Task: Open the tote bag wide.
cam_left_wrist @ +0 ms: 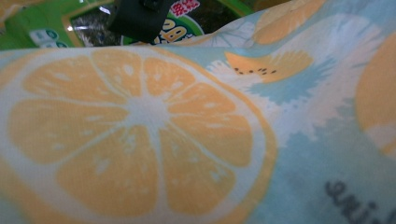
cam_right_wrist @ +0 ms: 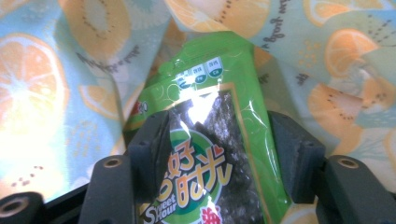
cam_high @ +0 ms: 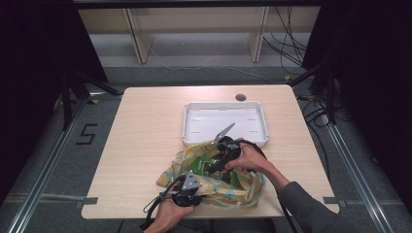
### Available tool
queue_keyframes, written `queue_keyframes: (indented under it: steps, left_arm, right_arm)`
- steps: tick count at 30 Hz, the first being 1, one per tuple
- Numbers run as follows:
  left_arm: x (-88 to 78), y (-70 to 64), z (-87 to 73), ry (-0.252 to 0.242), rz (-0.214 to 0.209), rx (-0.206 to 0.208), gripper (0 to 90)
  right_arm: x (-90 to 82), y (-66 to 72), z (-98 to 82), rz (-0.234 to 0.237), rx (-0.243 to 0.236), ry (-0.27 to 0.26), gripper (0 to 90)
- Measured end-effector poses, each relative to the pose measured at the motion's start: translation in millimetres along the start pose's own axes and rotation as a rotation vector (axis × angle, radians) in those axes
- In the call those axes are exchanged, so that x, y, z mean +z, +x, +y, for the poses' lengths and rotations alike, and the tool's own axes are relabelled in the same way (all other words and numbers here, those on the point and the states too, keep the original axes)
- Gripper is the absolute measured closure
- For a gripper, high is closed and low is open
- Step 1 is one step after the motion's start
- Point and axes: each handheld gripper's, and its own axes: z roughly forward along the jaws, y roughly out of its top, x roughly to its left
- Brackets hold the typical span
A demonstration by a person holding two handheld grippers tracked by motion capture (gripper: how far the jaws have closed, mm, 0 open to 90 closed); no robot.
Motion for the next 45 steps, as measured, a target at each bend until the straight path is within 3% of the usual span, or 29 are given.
queue_keyframes:
  steps: [5,7,10,11,13,14,15,17,18,19,21,22,24,30,32,33,35,39,45]
  left_arm:
    - [0.1,0.0,0.1,0.001,-0.006,0.000,89.5]
    - [0.2,0.1,0.2,0.007,-0.008,-0.002,89.5]
    - [-0.1,-0.4,0.3,0.009,-0.005,0.000,89.5]
    - [-0.4,0.6,0.7,0.011,-0.004,0.019,89.5]
    - [-0.2,0.7,0.6,0.013,-0.004,0.020,89.5]
    - [-0.2,0.6,0.6,0.014,-0.004,0.020,89.5]
    - [-0.3,0.8,0.6,0.016,-0.005,0.020,89.5]
    - [0.2,-0.2,0.2,0.014,-0.003,-0.006,89.5]
    - [-1.1,1.8,0.9,0.028,-0.004,0.026,89.5]
    - [-0.5,1.5,0.8,0.020,0.004,0.016,89.5]
    - [-0.6,1.7,1.0,0.021,0.002,0.016,89.5]
    - [-0.3,0.9,0.6,0.024,-0.004,-0.002,89.5]
    - [-0.3,1.9,1.1,0.024,0.005,0.019,89.5]
    - [-0.5,1.6,0.9,0.026,0.002,0.015,89.5]
    - [-0.4,0.6,0.7,0.023,0.002,-0.004,89.5]
    - [-0.7,1.8,1.3,0.024,0.002,0.014,89.5]
    - [-0.8,1.9,1.2,0.021,0.003,0.011,89.5]
    - [-0.6,1.8,1.3,0.021,0.004,0.012,89.5]
    - [-3.6,-0.6,1.2,0.026,-0.003,-0.005,84.8]
  right_arm:
    - [-4.1,1.8,0.2,0.003,0.005,-0.021,47.8]
    - [-7.9,3.5,0.0,0.003,0.032,-0.023,50.0]
    - [-9.8,3.5,0.6,0.034,0.021,-0.040,53.1]
    - [-11.6,4.4,0.4,0.023,0.029,-0.039,54.1]
    - [-12.4,4.6,0.9,0.030,0.010,-0.050,55.7]
    - [-14.6,6.2,1.7,0.059,0.019,-0.041,58.0]
    - [-14.6,6.2,1.7,0.059,0.019,-0.041,58.0]
    - [-18.7,9.8,2.9,0.072,0.031,-0.041,62.2]
    - [-18.7,9.8,2.9,0.072,0.031,-0.041,62.2]
    - [-19.1,8.7,3.4,0.066,0.002,-0.049,63.5]
    - [-20.2,11.1,4.0,0.078,0.004,-0.048,65.2]
    - [-20.6,10.7,4.2,0.071,-0.018,-0.053,65.6]
    - [-21.3,13.4,4.3,0.063,-0.003,-0.044,67.0]
    - [-20.4,15.8,4.7,0.067,-0.009,-0.028,67.7]
    - [-20.7,16.5,5.0,0.074,-0.011,-0.027,68.9]
    - [-20.9,16.8,5.1,0.080,-0.010,-0.025,69.5]
    - [-22.4,18.4,5.1,0.071,-0.001,-0.019,72.0]
    - [-23.7,18.2,6.2,0.101,-0.055,-0.034,75.5]
    - [-27.9,23.2,8.1,0.093,-0.060,-0.021,76.2]
